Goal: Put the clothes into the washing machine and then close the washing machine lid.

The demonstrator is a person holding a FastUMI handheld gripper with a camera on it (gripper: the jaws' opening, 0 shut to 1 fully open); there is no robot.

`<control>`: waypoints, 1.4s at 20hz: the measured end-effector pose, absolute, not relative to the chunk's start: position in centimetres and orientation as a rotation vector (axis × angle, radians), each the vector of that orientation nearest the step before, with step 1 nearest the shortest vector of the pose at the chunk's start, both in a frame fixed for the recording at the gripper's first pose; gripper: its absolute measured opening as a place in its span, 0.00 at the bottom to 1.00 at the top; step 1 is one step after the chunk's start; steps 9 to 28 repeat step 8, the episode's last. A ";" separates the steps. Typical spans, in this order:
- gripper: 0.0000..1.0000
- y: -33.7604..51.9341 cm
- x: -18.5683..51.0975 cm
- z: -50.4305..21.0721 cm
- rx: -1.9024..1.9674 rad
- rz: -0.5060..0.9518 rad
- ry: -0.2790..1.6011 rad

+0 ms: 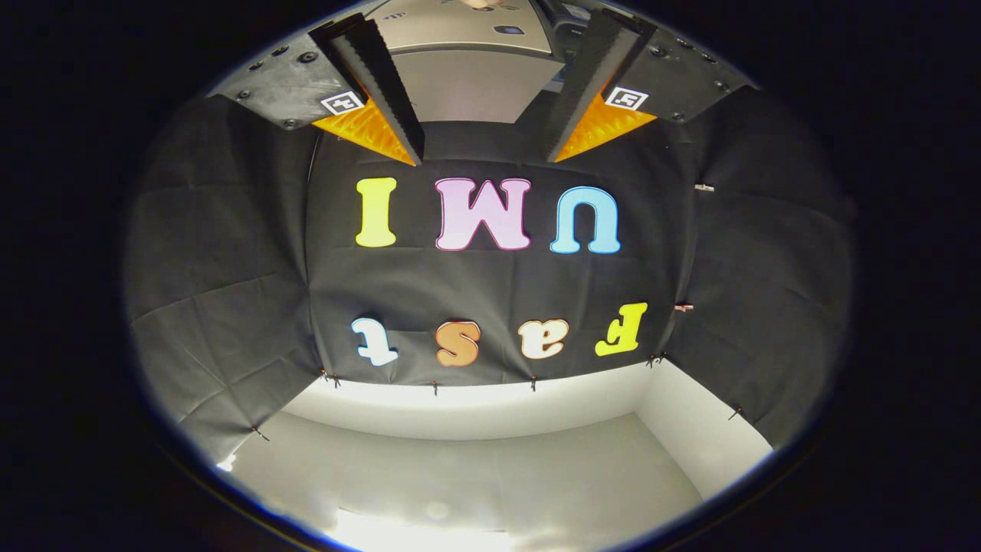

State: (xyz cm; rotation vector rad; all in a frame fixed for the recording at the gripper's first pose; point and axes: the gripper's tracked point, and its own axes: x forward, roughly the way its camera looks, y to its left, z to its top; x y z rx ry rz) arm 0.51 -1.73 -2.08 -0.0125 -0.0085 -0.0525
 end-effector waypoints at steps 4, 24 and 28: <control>0.98 -2.1 0.6 -2.6 -0.017 -0.065 -0.001; 0.98 -2.3 1.1 -2.8 -0.016 -0.076 0.008; 0.98 -2.3 1.1 -2.8 -0.016 -0.076 0.008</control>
